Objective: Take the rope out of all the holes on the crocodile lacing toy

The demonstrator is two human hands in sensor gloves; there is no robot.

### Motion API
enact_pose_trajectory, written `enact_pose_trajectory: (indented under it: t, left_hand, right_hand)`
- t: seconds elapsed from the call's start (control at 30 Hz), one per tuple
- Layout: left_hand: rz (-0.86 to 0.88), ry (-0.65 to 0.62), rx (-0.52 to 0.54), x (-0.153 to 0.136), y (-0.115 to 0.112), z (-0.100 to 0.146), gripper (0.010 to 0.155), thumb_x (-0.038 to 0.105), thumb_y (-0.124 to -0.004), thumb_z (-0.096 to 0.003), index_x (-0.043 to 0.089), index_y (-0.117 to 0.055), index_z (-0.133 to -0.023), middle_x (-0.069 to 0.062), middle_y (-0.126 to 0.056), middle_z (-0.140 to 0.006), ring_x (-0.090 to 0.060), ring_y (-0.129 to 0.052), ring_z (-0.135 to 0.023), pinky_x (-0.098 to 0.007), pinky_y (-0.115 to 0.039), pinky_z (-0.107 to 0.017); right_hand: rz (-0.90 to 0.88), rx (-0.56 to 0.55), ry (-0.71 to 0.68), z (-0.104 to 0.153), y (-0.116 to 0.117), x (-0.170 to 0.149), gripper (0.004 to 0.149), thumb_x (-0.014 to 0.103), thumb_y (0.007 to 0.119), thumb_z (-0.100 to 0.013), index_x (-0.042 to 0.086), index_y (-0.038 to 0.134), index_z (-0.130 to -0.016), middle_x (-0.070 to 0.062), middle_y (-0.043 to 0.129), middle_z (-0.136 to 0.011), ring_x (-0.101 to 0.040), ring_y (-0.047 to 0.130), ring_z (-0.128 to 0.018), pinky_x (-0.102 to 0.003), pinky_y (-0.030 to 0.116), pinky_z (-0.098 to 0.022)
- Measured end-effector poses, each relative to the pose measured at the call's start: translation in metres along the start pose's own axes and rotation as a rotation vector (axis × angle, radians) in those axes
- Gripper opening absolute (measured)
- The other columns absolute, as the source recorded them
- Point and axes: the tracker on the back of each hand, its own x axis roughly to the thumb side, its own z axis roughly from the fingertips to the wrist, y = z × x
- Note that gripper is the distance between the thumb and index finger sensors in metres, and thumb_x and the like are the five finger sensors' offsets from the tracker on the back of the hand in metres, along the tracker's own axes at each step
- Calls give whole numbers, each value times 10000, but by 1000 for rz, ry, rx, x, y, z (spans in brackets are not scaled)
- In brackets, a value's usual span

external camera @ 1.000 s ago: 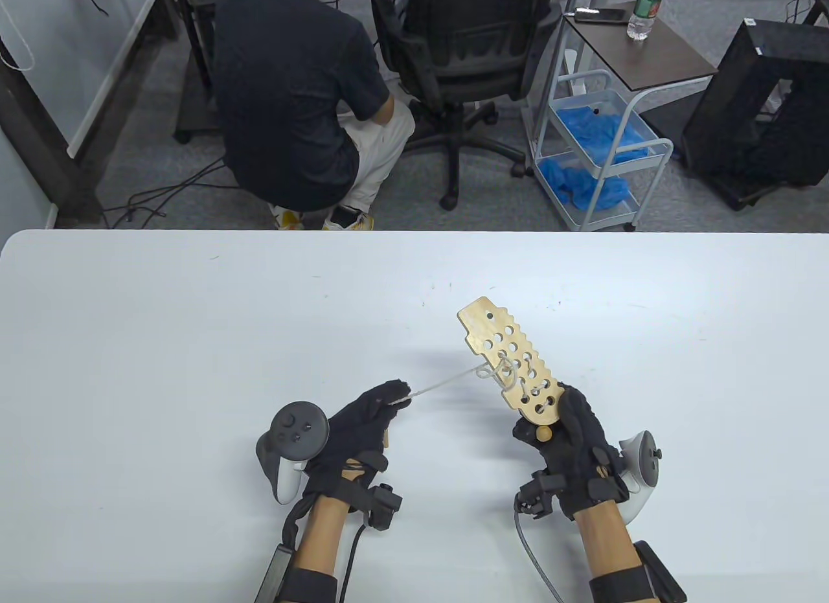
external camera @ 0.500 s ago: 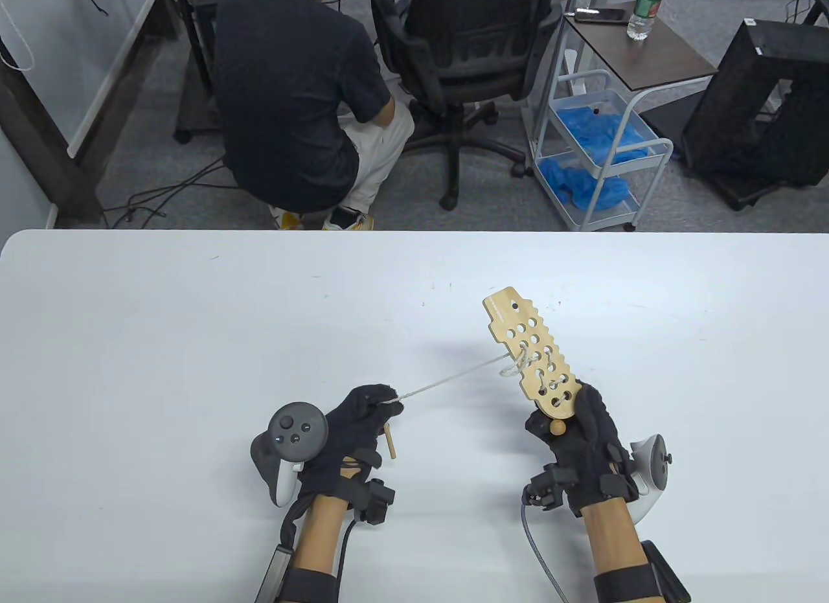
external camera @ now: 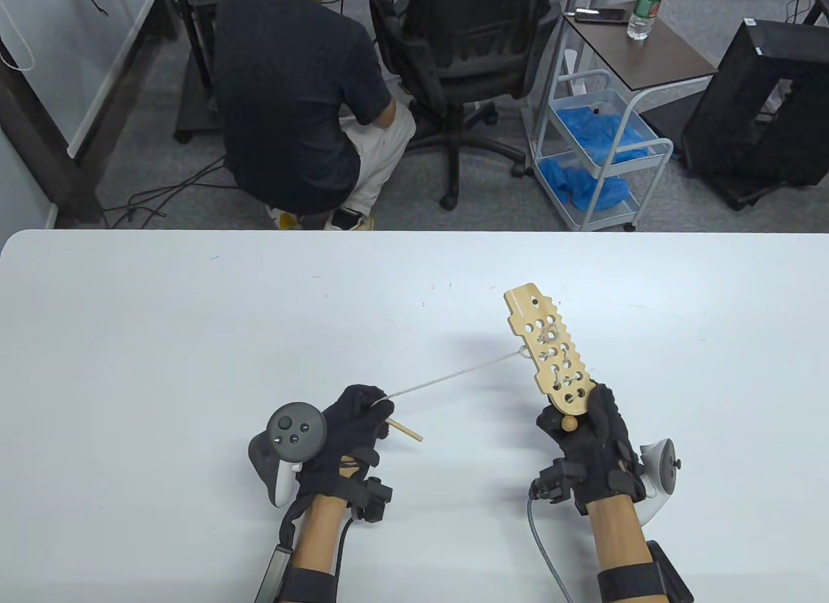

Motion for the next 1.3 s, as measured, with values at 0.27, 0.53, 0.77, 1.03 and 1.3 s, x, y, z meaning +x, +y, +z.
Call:
enact_pose_trajectory:
  t: [0.27,0.53,0.77,1.03,1.3]
  left_hand:
    - [19,57,40,-6,4,1,406,506,-792,-440,381,-832,-824,108,-1037,-584,-111,-1002,-521,-516,-796,-608]
    - [24,94,65,-12,7,0,419,426,-791,-474,383,-798,-892,93,-1017,-713,-134,-985,-632,-530,-772,-631]
    - [13,121,92,-13,9,2,425,394,-756,-503,394,-764,-928,91,-987,-782,-142,-965,-690,-534,-761,-641]
    - [42,150,99,-19,11,2,413,407,-756,-505,426,-771,-917,89,-975,-800,-147,-955,-706,-534,-753,-649]
    - [37,158,104,-20,11,1,411,408,-757,-503,425,-777,-913,86,-973,-804,-153,-952,-710,-540,-750,-648]
  right_hand:
    - [-21,-22,1,0,-3,0,496,436,692,-490,122,670,-873,-158,906,-721,-274,985,-468,-547,774,-499]
    - [-43,-54,3,2,-6,0,497,441,678,-495,131,652,-883,-151,892,-741,-272,978,-494,-547,764,-516]
    - [-72,-92,3,2,-11,-1,494,437,651,-499,139,626,-893,-145,872,-764,-270,967,-520,-547,753,-530]
    - [-125,-137,5,2,-18,-3,500,432,611,-506,132,586,-906,-147,845,-787,-272,954,-545,-549,740,-545]
    - [-152,-141,6,3,-17,-4,503,425,592,-509,137,585,-921,-163,834,-811,-293,946,-569,-559,727,-556]
